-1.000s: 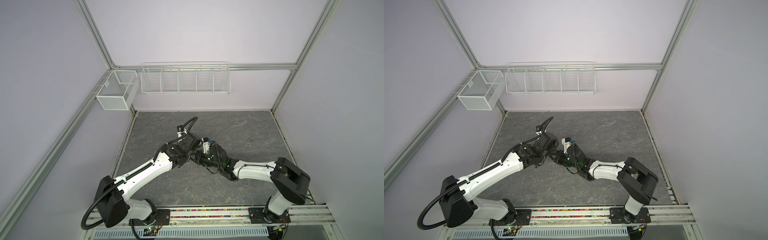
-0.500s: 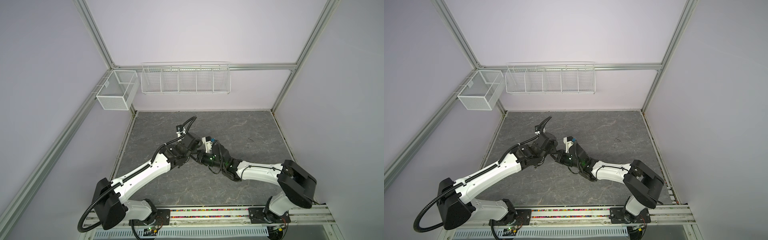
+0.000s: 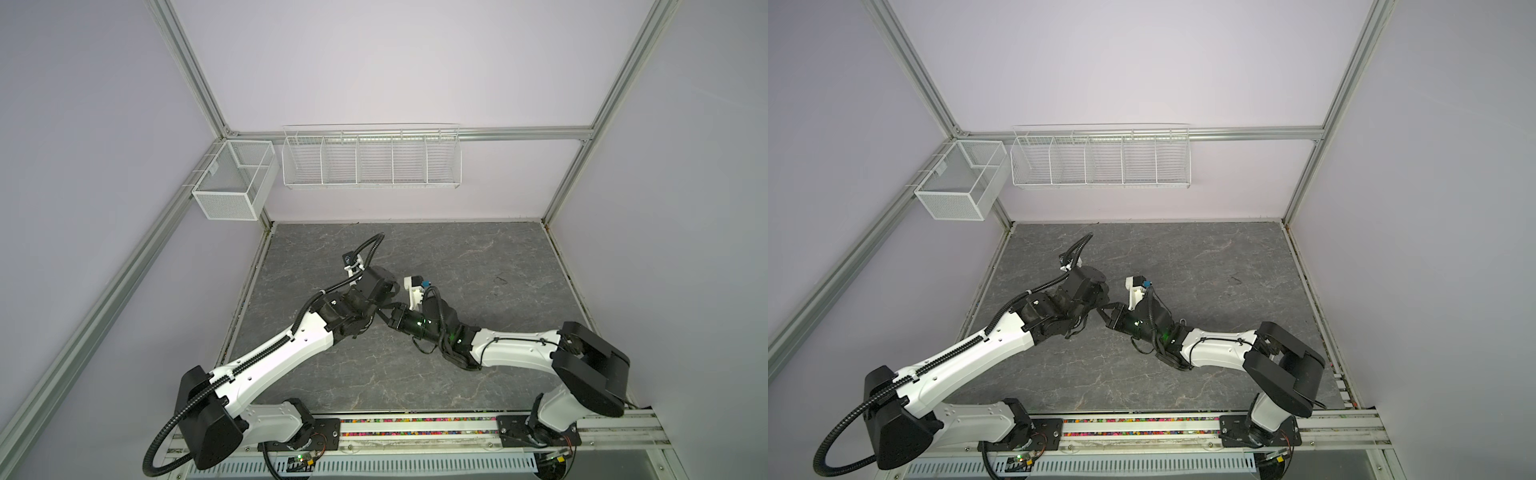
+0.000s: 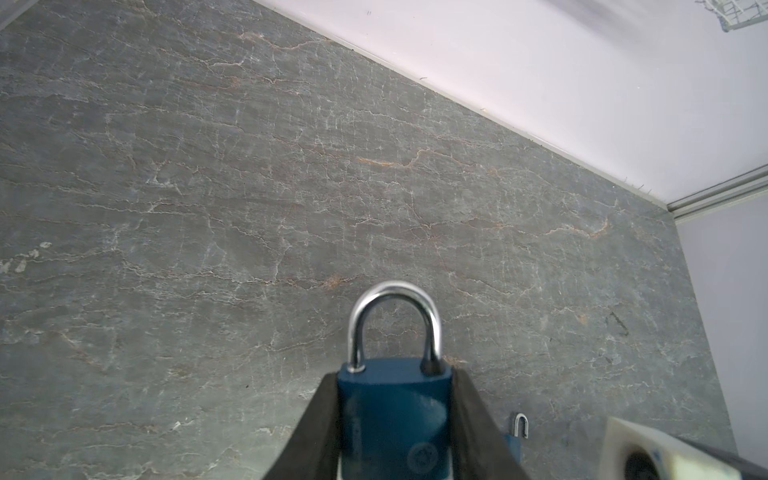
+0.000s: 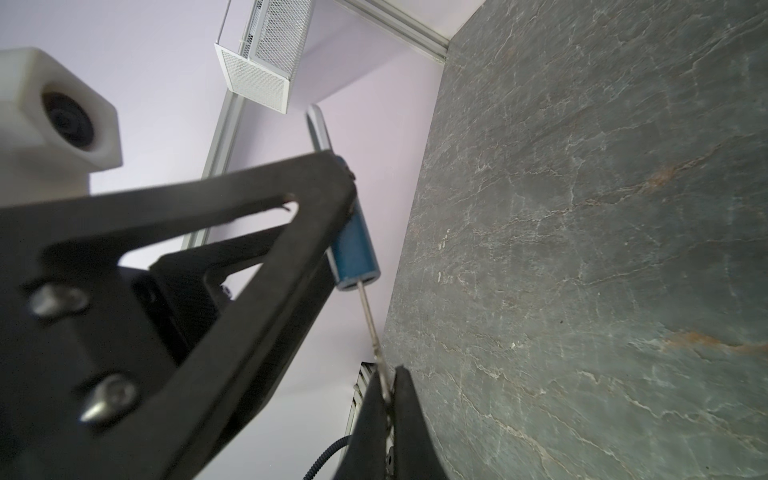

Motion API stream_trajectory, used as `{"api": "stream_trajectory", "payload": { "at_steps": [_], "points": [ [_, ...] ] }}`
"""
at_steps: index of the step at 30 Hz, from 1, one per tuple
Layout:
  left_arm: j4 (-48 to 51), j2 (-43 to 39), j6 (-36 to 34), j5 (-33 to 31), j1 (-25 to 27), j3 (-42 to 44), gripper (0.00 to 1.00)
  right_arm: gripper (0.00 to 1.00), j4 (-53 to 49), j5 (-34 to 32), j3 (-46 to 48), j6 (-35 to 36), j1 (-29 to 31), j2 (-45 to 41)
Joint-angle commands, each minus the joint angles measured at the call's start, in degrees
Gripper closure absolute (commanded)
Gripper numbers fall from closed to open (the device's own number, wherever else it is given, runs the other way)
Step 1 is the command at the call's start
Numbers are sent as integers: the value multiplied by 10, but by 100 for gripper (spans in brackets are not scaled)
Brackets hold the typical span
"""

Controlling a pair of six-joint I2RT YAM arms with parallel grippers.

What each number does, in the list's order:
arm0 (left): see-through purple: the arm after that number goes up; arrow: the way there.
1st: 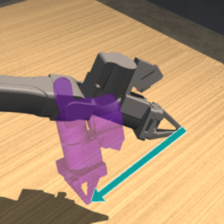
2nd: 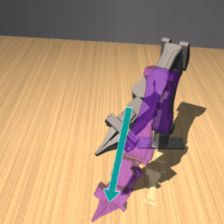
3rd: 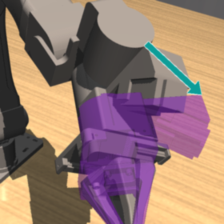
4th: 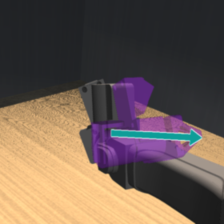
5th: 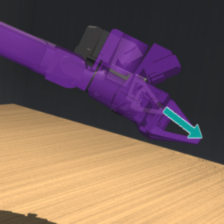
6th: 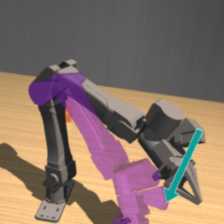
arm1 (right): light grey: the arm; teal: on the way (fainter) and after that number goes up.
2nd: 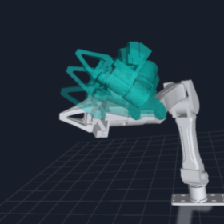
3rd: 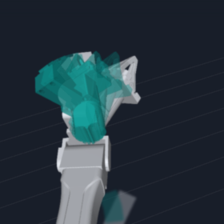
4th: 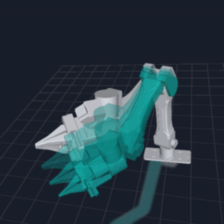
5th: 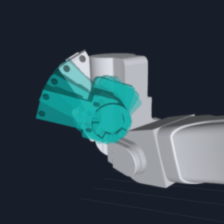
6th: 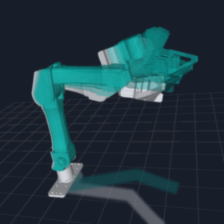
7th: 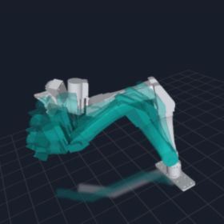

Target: Unlock with the key

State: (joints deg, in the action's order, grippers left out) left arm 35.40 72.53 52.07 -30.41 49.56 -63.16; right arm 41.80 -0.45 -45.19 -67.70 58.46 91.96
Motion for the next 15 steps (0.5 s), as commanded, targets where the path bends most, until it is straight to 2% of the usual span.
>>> {"api": "stream_trajectory", "payload": {
  "at_steps": [1,6,15],
  "points": [
    [26,-11,20,15,5,8,100,94,45,-43,-9,13,-2,0],
    [39,-26,19,15,6,15,100,94,43,-54,-5,39,-2,1],
    [56,-30,4,-46,6,-1,100,94,13,-72,-2,49,16,-14]
  ]
}}
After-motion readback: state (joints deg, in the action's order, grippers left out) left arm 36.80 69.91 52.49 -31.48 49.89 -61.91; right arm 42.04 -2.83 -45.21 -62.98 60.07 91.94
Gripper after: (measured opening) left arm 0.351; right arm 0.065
